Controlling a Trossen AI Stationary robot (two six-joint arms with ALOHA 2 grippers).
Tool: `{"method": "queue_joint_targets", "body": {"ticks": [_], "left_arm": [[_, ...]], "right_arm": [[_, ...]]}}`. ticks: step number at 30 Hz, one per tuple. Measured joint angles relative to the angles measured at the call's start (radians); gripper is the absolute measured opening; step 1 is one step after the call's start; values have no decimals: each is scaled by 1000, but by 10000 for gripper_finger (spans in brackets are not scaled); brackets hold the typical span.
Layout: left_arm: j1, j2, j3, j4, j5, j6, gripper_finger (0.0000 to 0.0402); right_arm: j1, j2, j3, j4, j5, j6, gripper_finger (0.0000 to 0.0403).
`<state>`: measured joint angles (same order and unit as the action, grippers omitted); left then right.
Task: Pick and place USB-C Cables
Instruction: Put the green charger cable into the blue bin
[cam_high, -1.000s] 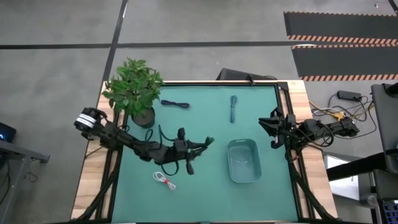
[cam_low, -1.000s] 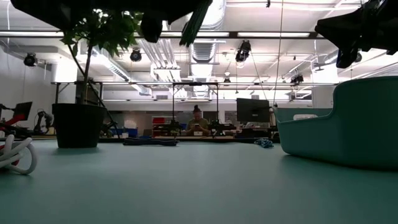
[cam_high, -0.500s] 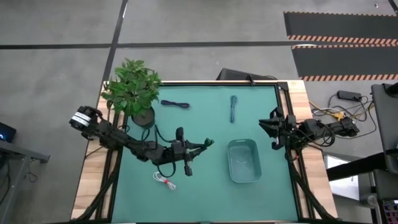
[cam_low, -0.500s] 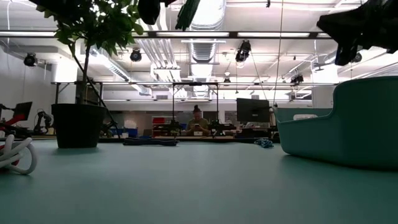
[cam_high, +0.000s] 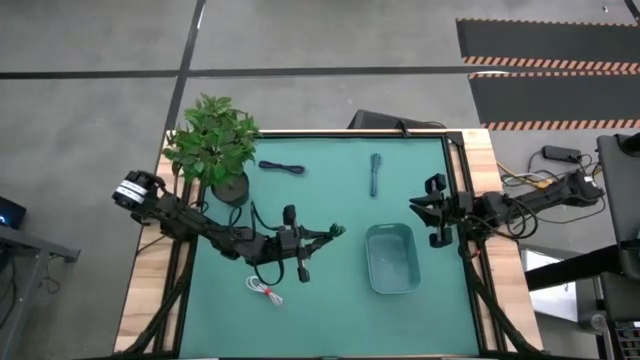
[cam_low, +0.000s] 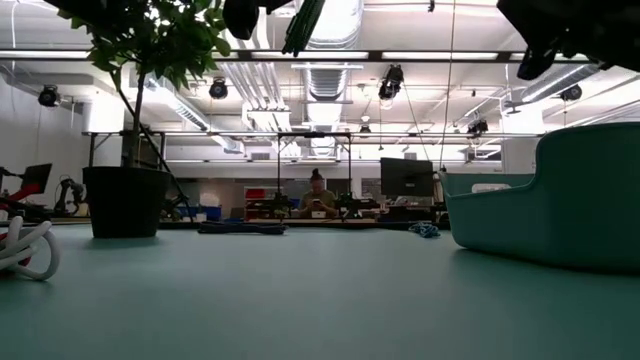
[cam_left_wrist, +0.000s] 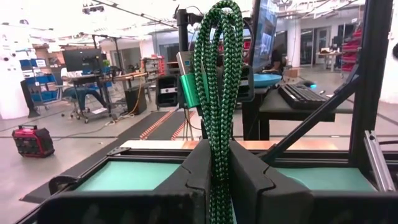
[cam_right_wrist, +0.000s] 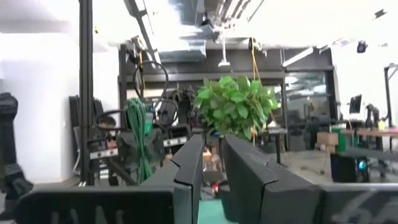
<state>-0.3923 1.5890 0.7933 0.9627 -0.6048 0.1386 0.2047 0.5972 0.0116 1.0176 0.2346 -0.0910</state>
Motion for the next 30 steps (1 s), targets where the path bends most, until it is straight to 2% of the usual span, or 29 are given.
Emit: {"method": "queue_joint_targets", "body": {"ticks": [4, 7, 12, 17, 25, 30], "left_arm": [[0, 0, 0, 0, 0, 0, 18], [0, -1, 0, 0, 0, 14, 18], [0, -6, -1, -2, 0, 35, 18], [0, -16, -1, 2, 0, 64, 18], [0, -17, -2, -2, 0, 102, 18], [0, -17, -2, -1, 0, 113, 18]], "right_arm": [[0, 184, 1, 217, -3, -23, 57], [0, 286, 42, 254, -5, -24, 56], [0, 432, 200, 180, -44, -48, 56], [0, 538, 333, 148, -129, -83, 56], [-1, 625, 500, 45, -153, -111, 57], [0, 631, 556, -9, -165, -116, 92]]}}
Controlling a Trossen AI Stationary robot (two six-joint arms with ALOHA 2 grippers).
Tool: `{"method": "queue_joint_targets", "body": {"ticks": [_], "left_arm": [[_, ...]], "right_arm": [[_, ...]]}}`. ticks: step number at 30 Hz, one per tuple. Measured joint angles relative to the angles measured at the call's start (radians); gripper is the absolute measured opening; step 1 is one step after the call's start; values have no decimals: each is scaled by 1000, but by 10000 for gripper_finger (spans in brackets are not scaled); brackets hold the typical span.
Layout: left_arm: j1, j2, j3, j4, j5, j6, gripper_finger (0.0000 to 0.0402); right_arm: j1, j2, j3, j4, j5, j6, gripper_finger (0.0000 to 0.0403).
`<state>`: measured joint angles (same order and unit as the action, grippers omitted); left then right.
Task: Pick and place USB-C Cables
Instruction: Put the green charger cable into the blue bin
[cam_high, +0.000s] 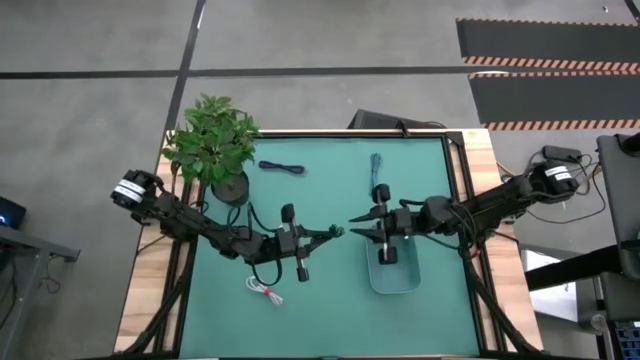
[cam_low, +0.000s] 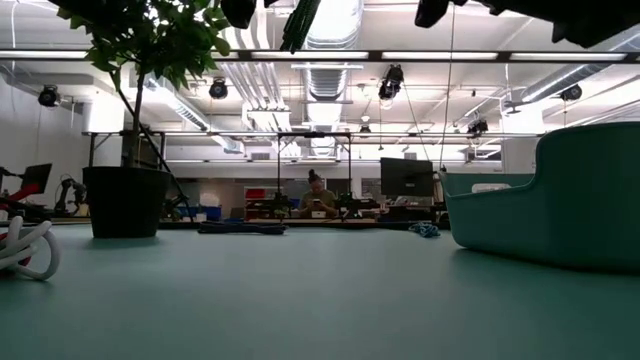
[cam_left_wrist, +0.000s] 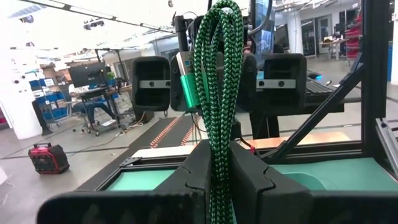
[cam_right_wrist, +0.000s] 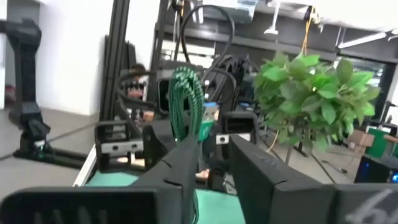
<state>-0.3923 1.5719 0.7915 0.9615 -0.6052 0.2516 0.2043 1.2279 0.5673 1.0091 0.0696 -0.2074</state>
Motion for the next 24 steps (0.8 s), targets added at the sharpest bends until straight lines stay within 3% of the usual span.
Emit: {"method": "queue_joint_targets", "body": {"ticks": [8, 14, 19, 24], "left_arm": [[18, 0, 1, 3, -2, 1, 18], [36, 0, 2, 3, -3, -2, 18], [44, 0, 7, 3, -3, -1, 18], [44, 0, 6, 0, 0, -2, 18]], "right_arm": [[0, 66, 72, -18, 2, 5, 195], [-2, 129, 127, -17, 14, 5, 243], [-11, 192, 186, -18, 17, -3, 251], [-11, 207, 206, -20, 10, -16, 207]]}}
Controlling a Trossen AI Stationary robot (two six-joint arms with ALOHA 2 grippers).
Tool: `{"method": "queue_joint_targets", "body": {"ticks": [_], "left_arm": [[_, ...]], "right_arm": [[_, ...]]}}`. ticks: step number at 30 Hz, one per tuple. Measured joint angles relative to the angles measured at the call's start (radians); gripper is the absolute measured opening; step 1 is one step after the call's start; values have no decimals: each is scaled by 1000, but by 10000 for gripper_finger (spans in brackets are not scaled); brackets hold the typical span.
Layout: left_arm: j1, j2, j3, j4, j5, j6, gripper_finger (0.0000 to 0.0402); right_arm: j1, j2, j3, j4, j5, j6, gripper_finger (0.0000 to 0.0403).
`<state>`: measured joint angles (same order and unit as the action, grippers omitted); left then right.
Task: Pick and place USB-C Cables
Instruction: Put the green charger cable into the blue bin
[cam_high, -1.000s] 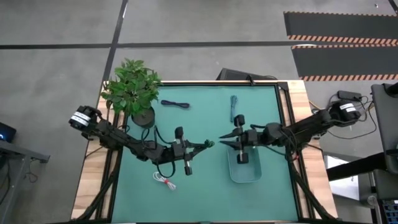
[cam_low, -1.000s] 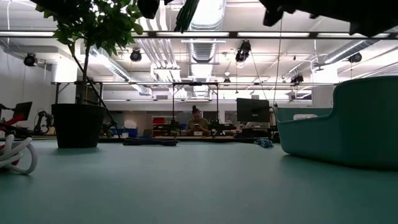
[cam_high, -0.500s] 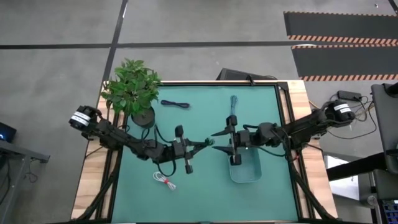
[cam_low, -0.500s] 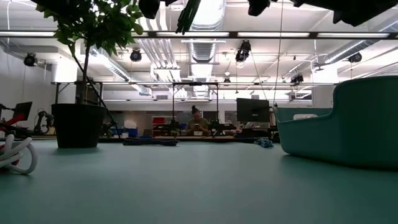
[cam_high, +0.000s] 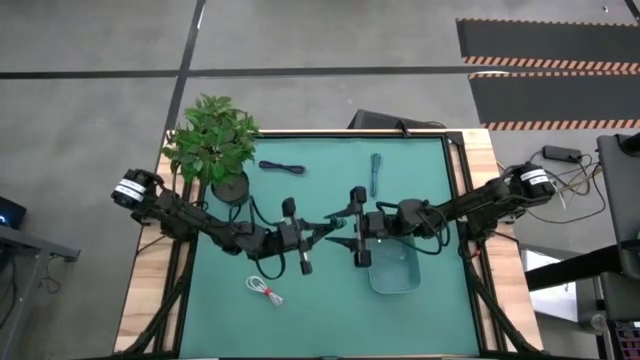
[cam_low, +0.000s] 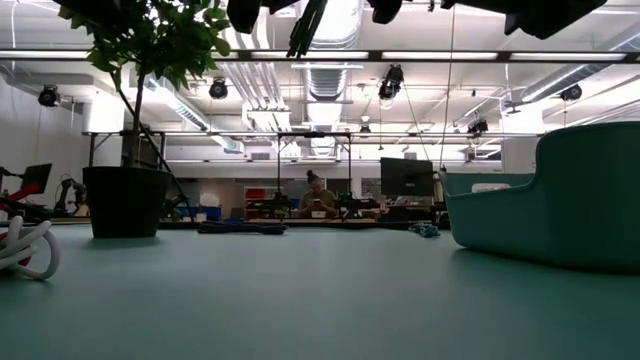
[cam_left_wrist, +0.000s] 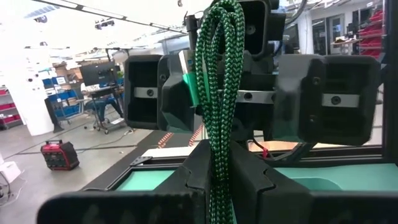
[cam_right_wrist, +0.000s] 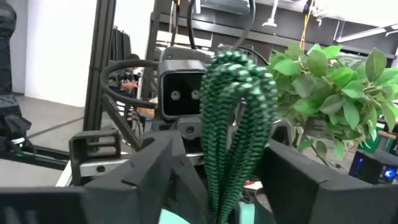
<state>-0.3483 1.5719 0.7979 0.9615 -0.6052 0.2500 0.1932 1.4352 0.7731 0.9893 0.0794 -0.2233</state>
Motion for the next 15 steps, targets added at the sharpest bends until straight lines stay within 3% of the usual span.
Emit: {"method": "queue_joint_targets", "body": {"ticks": [10, 15], "left_arm": [[0, 0, 0, -2, 1, -1, 37], [0, 0, -1, -2, 1, -11, 40]], "right_arm": [[0, -19, 0, -21, -1, 4, 35], [0, -32, 3, -54, -1, 14, 28]]}}
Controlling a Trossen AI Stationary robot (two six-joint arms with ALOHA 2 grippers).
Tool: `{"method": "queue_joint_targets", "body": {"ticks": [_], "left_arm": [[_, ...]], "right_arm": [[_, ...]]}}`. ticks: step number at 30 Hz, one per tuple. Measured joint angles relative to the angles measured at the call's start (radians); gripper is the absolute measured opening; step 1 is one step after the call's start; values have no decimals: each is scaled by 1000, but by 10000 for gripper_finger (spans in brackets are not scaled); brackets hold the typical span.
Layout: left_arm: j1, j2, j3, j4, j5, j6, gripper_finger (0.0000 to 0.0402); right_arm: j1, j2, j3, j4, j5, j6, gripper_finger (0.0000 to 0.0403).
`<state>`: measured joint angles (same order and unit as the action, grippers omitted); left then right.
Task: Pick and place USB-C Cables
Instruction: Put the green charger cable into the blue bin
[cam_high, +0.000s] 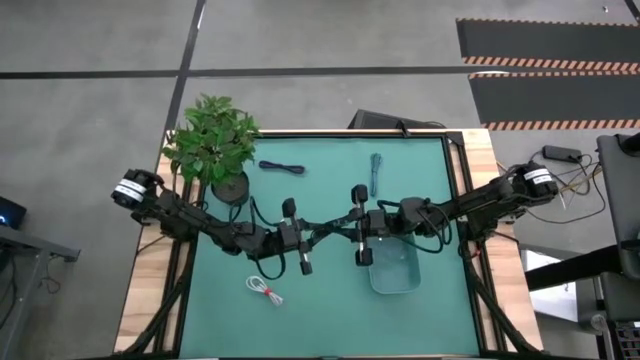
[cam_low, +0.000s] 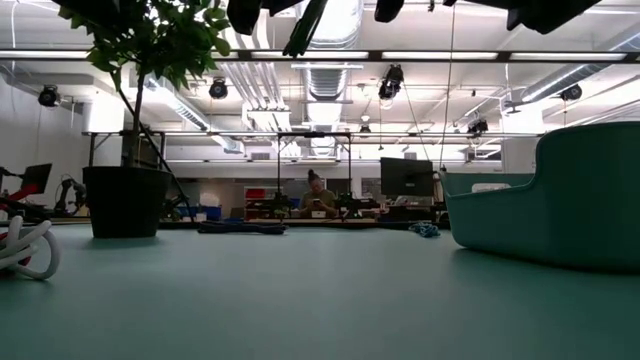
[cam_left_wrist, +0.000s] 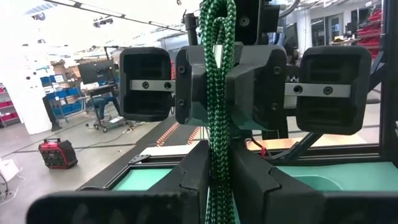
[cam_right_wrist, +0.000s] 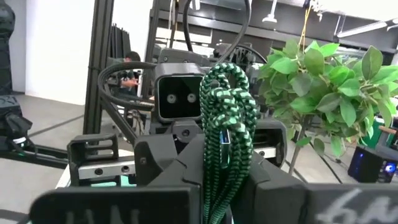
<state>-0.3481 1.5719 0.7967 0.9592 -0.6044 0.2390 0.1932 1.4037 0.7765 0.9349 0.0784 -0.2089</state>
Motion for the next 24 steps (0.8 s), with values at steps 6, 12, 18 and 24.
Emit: {"method": "queue_joint_targets", "body": {"ticks": [6, 12, 18, 24], "left_arm": [[-1, 0, 0, -1, 0, -6, 82], [-1, -1, -2, -4, 0, -7, 163], [-1, -59, -4, -110, 0, -8, 213], [-2, -158, -6, -248, 1, 18, 222]], "right_arm": [[0, -22, 0, -28, -1, 8, 28], [0, -79, 0, -130, -1, 46, 28], [0, -191, 58, -449, 29, 169, 28], [0, -236, 276, -1018, 136, 400, 28]]}}
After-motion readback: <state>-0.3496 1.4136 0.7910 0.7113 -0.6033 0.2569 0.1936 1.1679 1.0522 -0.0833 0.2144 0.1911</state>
